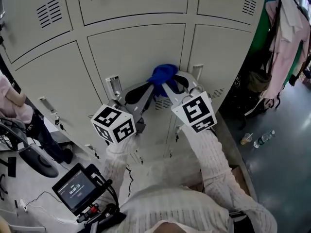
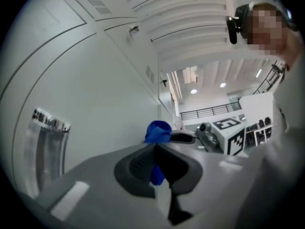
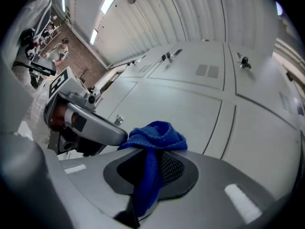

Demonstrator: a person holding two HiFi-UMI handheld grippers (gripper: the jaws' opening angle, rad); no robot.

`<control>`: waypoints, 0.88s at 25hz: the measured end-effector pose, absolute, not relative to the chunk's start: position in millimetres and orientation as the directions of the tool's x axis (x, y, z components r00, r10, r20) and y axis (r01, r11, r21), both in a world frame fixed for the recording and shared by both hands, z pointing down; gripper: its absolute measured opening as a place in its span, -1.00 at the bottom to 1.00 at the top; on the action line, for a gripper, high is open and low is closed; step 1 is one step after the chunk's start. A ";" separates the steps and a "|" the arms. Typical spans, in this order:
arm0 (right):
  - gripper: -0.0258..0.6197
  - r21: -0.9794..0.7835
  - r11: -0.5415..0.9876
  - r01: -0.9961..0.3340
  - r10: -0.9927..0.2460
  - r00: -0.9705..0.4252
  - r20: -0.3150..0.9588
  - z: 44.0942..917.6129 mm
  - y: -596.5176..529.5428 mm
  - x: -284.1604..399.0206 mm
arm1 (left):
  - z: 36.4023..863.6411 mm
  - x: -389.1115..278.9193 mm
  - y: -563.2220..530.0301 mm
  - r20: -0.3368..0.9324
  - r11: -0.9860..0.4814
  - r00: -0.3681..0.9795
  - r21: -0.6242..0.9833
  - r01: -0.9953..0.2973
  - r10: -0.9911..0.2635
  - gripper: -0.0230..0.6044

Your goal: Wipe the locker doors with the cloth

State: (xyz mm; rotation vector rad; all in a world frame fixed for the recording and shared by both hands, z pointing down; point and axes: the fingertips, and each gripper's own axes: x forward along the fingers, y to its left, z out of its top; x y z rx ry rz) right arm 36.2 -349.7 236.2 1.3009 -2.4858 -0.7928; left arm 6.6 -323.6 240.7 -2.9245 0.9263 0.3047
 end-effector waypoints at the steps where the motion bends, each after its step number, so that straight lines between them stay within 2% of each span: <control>1: -0.75 0.559 0.433 -0.707 -0.814 -0.573 -0.095 218.8 -349.1 40.9 | 228.2 9.7 -322.2 -0.231 -0.825 0.805 -0.022 -0.565 -0.546 -0.91; 5: -0.75 0.563 0.333 -0.756 -0.812 -0.534 -0.236 157.6 -347.4 57.0 | 193.5 21.4 -321.5 -0.273 -0.833 0.821 -0.101 -0.544 -0.502 -0.91; 9: -0.75 0.535 0.268 -0.801 -0.811 -0.487 -0.323 114.0 -350.8 70.2 | 170.6 24.9 -326.3 -0.280 -0.836 0.828 -0.130 -0.534 -0.486 -0.91; 17: -0.73 0.548 0.229 -0.804 -0.826 -0.459 -0.328 100.8 -369.5 72.5 | 164.4 34.6 -331.7 -0.221 -0.839 0.858 -0.201 -0.505 -0.464 -0.91; 22: -0.74 0.533 0.219 -0.817 -0.816 -0.453 -0.359 101.1 -369.0 72.9 | 174.9 35.3 -337.9 -0.202 -0.847 0.862 -0.180 -0.500 -0.466 -0.91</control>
